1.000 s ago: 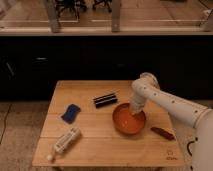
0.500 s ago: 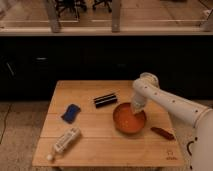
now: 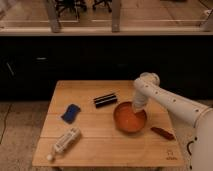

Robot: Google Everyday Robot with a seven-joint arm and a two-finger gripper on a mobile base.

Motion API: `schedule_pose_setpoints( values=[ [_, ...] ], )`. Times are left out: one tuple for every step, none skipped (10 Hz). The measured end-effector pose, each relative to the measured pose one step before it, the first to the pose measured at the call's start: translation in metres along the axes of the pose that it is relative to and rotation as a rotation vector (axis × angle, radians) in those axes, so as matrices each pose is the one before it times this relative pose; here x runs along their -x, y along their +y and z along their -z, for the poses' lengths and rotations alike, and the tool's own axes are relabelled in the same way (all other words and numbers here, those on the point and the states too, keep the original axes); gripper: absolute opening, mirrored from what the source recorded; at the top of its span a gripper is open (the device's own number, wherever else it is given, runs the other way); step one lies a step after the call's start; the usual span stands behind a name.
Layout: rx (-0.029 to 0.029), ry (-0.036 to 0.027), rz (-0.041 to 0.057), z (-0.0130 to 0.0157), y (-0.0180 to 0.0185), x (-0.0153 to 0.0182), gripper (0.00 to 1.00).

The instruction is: Push the ceramic bowl across the table

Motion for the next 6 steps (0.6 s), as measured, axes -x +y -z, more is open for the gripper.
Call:
schedule_pose_setpoints(
  values=[
    [0.00008,0.00345,0.00203,0.00075,-0.00049,-0.00141,0.03],
    [0.00230,0.00338,0.00128,0.00060,0.00043,-0.00145,0.03],
    [-0.00001,0.00292,0.00198,-0.00005,-0.00044,-0.00066,0.03],
    [-0.00189,0.00037,0.00083,0.00075,-0.00095,-0.00080,0.03],
    [-0.00300,0.00174,-0.00108,0.00122,-0.00089,-0.00283,0.03],
    [-0.00104,0.00103,-0.00024,0.00044,-0.00026,-0.00147,0.03]
  ],
)
